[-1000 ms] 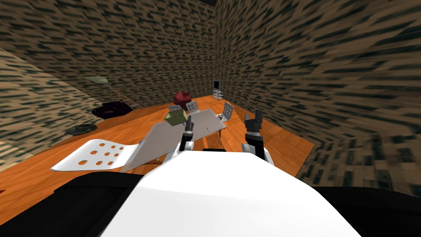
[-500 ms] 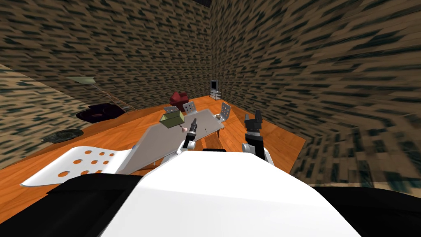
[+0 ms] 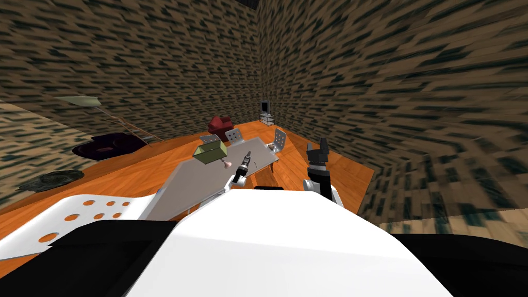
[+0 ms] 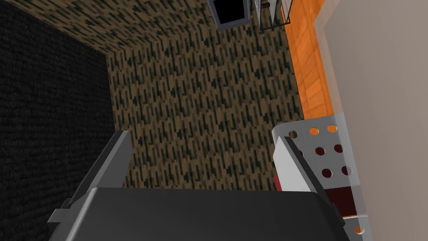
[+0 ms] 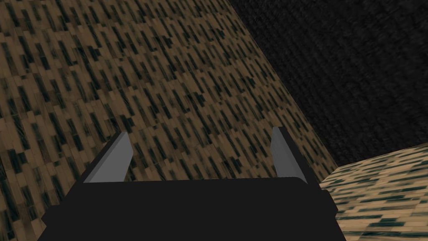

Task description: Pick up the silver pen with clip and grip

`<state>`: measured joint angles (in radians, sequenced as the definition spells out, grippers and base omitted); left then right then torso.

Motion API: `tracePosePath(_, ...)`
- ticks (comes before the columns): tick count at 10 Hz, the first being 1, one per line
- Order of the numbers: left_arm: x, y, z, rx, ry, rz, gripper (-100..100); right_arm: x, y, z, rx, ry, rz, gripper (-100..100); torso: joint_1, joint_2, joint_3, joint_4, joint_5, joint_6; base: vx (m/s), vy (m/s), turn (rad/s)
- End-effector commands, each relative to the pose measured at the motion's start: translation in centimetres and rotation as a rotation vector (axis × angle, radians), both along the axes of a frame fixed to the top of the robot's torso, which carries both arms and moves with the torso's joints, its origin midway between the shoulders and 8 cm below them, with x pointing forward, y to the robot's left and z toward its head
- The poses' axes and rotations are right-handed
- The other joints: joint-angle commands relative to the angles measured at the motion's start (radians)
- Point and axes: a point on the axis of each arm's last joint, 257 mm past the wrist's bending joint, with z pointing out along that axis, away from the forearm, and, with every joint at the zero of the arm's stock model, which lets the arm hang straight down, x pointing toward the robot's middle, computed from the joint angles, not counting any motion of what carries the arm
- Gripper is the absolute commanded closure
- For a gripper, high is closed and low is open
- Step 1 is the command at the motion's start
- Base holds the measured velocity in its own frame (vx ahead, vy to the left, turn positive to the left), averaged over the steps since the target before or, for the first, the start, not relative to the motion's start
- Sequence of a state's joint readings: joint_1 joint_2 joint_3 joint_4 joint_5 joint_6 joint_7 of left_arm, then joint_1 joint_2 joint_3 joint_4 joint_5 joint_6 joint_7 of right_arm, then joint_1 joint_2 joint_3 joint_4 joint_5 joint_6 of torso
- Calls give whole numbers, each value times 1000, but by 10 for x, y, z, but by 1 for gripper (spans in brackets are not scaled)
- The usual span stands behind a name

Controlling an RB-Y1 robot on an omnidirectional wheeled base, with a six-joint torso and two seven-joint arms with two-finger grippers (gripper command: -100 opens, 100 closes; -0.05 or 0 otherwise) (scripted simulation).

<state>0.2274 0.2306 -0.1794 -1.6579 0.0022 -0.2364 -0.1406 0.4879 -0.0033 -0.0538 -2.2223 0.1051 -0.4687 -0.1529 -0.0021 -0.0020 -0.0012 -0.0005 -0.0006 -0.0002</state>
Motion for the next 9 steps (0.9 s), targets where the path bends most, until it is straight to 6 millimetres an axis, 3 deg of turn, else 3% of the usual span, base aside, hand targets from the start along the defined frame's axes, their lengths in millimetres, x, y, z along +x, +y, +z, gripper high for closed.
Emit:
tracePosePath(1,2,-1,-21,17,47,-4,-100,0,0,0,0,0,0,0,0,0,0,0,0,0,27,-21,-50)
tracePosePath(4,10,-8,-61,76,156,-33,-100,0,0,0,0,0,0,0,0,0,0,0,0,0,28,-33,-94)
tracePosePath(9,7,-2,-126,153,313,-44,-100,0,0,0,0,0,0,0,0,0,0,0,0,0,31,-25,-62)
